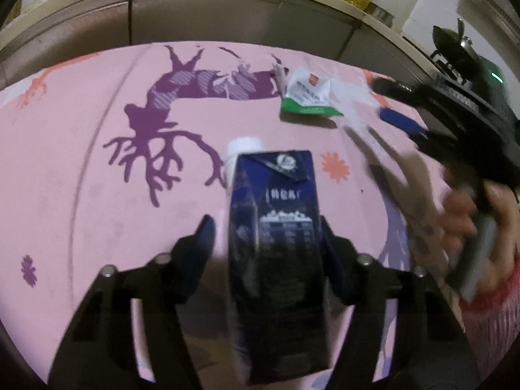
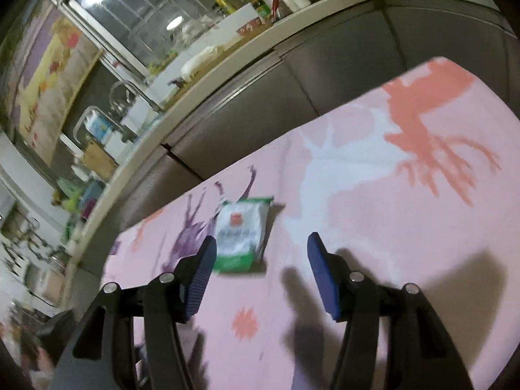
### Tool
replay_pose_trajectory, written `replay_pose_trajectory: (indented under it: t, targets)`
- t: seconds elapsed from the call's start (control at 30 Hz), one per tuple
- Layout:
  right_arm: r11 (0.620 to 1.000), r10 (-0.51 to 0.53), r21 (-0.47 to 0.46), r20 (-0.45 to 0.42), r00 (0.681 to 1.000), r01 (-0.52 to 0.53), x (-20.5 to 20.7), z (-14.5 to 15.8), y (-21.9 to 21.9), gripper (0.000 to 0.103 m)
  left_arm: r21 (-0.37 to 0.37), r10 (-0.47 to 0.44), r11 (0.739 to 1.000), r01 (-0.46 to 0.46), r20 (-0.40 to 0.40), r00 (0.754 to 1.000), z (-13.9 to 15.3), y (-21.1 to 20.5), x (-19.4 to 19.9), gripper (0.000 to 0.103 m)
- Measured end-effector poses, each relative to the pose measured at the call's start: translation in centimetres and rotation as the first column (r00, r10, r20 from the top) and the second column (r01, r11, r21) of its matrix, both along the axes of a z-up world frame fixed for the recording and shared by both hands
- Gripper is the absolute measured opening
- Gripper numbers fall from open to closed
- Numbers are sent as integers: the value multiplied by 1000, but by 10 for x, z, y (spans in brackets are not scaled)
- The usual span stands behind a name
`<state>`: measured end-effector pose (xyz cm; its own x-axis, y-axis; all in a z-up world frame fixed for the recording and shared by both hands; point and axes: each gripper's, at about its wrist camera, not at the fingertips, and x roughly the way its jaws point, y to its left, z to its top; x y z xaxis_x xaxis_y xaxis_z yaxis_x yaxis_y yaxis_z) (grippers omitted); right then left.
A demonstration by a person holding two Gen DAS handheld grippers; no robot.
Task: Collect trash
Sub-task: 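Carry the milk carton and packet to the bin and open both tools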
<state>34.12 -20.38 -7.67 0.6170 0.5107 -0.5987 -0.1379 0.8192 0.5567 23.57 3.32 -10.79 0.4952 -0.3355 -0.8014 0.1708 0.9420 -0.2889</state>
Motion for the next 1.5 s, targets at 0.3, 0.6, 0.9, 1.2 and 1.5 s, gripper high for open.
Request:
replay_pose_trajectory:
  t: [0.3,0.6,0.9,1.2,1.5]
  targets:
    - [993,107,-60,11,994,-106,35,-26,32,54,8,21,1000,-21,12,1000,1,21,-9,53]
    - [984,176,-50,89,980,-173,-12,-9,40,0,7,44,999,-44,30,999,15,29,-17,53]
    - [1000,-18,-20,174,985,22,-101,28,-60,0,-69,-145,986,150,71,987,52,-44,-34,52]
    - [915,-382,-37,237,893,401,-222,44,-259,0,-64,-461,882,468,97,882,81,-230,-43,52]
    - [793,-597,-38,154,787,608,-292,-2,-387,0,-86,-675,731,676,48,736,65,-422,-48,52]
